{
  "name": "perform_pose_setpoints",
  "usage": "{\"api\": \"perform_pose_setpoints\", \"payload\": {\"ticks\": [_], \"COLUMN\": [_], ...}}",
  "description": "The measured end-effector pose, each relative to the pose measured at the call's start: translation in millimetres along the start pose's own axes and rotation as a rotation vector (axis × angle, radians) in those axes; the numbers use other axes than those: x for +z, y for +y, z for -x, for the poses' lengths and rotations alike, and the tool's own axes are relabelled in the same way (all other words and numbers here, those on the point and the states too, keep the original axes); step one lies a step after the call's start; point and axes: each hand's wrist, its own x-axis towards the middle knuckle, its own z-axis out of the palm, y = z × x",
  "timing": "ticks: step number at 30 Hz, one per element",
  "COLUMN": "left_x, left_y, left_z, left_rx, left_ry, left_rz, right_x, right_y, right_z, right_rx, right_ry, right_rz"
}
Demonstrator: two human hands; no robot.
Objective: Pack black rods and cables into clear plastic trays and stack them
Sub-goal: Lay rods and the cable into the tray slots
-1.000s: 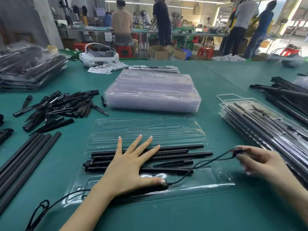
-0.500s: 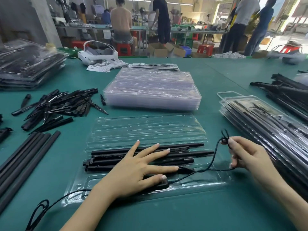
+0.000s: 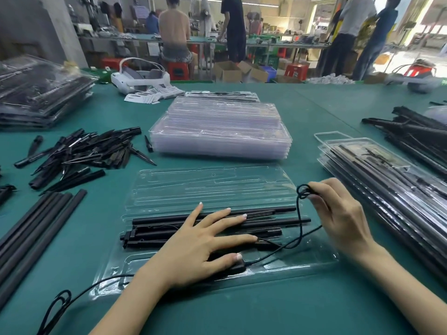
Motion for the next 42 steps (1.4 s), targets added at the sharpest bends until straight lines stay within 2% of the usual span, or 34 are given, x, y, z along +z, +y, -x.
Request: {"api": "perform_pose_setpoints", "payload": {"ticks": [5, 9, 15, 19, 26, 32, 38, 42], "left_x": [-0.3, -4.8, -15.7, -11.1, 2.3, 14.2, 14.2, 13.3], "left_y": [1.5, 4.8, 22.1, 40.3, 52.6, 48.3, 47.3, 47.8], "left_z": [0.1, 0.8, -6.0, -18.3, -22.9, -18.2, -20.3, -20.3], "left_rx": [-0.02, -0.021, 0.085, 0.172, 0.09, -0.058, -0.135, -0.146], "left_ry": [0.007, -0.011, 0.036, -0.011, 0.1, 0.113, -0.026, -0.053], "left_rz": [0.012, 0.02, -0.173, -0.162, -0.212, -0.073, -0.026, -0.004], "right_x": [7.9, -1.6, -26.9, -32.3, -29.7, -37.6, -44.7, -43.5], "right_y": [11.4, 21.8, 26.2, 23.5, 18.5, 10.2, -5.9, -25.2], "right_z": [0.3, 11.8, 16.8, 21.7, 24.7, 22.0, 24.3, 27.2], "right_rx": [0.062, 0.054, -0.08, -0.092, -0.034, -0.011, -0.005, 0.127], "right_ry": [0.001, -0.066, -0.169, -0.199, -0.135, -0.174, -0.218, -0.238], "right_rz": [-0.26, -0.473, -0.27, -0.244, -0.204, -0.215, -0.121, -0.073]}}
